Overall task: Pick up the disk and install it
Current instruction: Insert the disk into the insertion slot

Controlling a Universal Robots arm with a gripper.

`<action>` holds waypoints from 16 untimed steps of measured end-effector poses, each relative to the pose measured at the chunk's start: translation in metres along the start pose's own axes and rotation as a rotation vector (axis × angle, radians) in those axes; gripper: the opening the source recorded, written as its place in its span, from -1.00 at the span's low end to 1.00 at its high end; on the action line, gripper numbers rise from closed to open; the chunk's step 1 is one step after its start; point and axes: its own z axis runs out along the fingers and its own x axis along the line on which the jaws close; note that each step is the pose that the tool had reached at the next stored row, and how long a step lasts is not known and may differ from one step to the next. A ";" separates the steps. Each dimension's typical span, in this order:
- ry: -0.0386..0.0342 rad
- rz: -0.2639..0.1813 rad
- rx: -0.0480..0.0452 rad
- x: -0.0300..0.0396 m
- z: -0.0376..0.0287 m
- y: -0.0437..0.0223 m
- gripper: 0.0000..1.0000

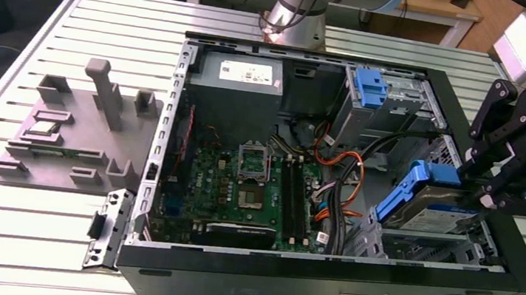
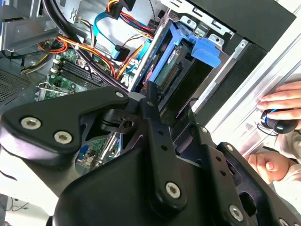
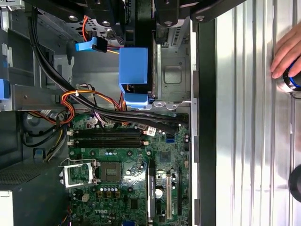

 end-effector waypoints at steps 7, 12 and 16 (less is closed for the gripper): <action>-0.0001 0.000 0.0000 0.0000 0.0001 0.0000 -0.15; -0.0087 -0.001 0.0035 0.0002 0.0044 0.0000 -0.15; -0.0138 -0.001 0.0065 0.0007 0.0095 -0.0002 -0.15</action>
